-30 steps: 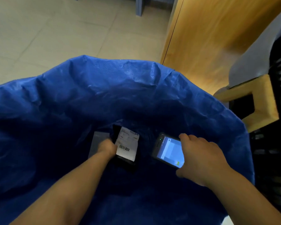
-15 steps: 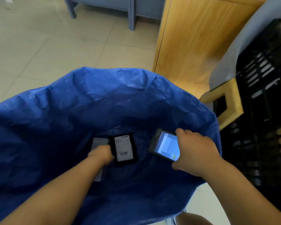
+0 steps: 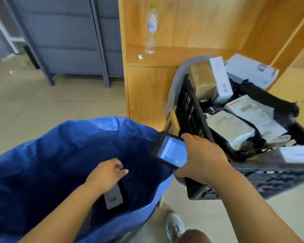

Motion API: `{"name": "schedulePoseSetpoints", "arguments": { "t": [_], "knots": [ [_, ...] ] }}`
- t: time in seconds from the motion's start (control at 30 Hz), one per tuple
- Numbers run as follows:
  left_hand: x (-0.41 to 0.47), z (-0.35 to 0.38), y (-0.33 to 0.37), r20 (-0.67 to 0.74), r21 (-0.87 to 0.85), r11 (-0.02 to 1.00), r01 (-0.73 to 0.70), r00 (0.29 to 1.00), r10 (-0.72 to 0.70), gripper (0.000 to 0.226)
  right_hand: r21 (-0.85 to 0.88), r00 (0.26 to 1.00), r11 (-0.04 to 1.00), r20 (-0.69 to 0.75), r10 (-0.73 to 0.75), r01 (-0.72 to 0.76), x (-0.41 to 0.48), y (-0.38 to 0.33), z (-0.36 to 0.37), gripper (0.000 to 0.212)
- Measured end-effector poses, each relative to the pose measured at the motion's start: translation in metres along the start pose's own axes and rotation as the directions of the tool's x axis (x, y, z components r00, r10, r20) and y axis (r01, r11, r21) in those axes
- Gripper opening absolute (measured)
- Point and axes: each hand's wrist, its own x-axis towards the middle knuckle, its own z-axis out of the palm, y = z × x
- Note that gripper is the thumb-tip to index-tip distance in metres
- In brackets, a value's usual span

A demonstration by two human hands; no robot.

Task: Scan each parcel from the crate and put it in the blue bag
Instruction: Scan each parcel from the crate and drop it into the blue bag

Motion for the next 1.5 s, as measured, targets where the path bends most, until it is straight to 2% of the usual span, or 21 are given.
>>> {"name": "schedulePoseSetpoints", "arguments": {
  "t": [0.27,0.4,0.5,0.63,0.73,0.83,0.9,1.0,1.1,1.23,1.4,1.5],
  "knots": [
    [-0.04,0.016,0.116,-0.111,-0.176,0.944,-0.278,0.959,0.261,0.009,0.172,0.96,0.972,-0.199,0.195,-0.162,-0.07,0.084,-0.047,0.075],
    [-0.05,0.034,0.181,-0.165,-0.267,0.884,-0.383,0.922,0.35,0.005,0.288,0.897,0.92,-0.276,0.344,-0.264,-0.095,0.137,-0.052,0.089],
    [-0.048,0.052,0.224,-0.152,-0.284,0.875,-0.392,0.92,0.362,0.011,0.337,0.83,0.883,-0.343,0.439,-0.328,-0.105,0.172,-0.05,0.094],
    [-0.031,0.076,0.276,-0.09,-0.171,0.921,-0.349,0.937,0.338,0.035,0.383,0.759,0.833,-0.371,0.535,-0.399,-0.105,0.211,-0.046,0.083],
    [-0.013,0.088,0.305,-0.005,-0.056,0.958,-0.282,0.959,0.282,0.039,0.398,0.739,0.815,-0.371,0.562,-0.42,-0.102,0.23,-0.041,0.078],
    [0.002,0.099,0.323,0.087,-0.129,0.975,-0.179,0.978,0.19,0.04,0.418,0.742,0.799,-0.339,0.579,-0.433,-0.097,0.24,-0.032,0.082],
    [0.01,0.107,0.33,0.095,-0.236,0.967,-0.091,0.989,0.116,0.041,0.435,0.748,0.789,-0.315,0.584,-0.434,-0.095,0.246,-0.025,0.083],
    [0.021,0.117,0.333,0.097,-0.465,0.884,0.055,0.995,-0.011,0.042,0.442,0.761,0.778,-0.271,0.59,-0.446,-0.092,0.252,-0.015,0.086],
    [0.033,0.124,0.333,0.087,-0.57,0.813,0.12,0.993,-0.085,0.042,0.44,0.771,0.77,-0.229,0.594,-0.462,-0.091,0.256,-0.005,0.09],
    [0.044,0.128,0.337,0.038,-0.663,0.737,0.131,0.989,-0.141,0.039,0.454,0.774,0.762,-0.212,0.596,-0.463,-0.09,0.26,0.003,0.095],
    [0.048,0.125,0.339,0.104,-0.839,0.522,0.153,0.987,-0.122,0.029,0.461,0.772,0.761,-0.222,0.596,-0.456,-0.09,0.264,0.0,0.094],
    [0.047,0.12,0.338,0.008,-0.835,0.545,0.07,0.993,-0.115,0.045,0.468,0.765,0.759,-0.233,0.601,-0.453,-0.093,0.264,-0.006,0.093]
  ]
}}
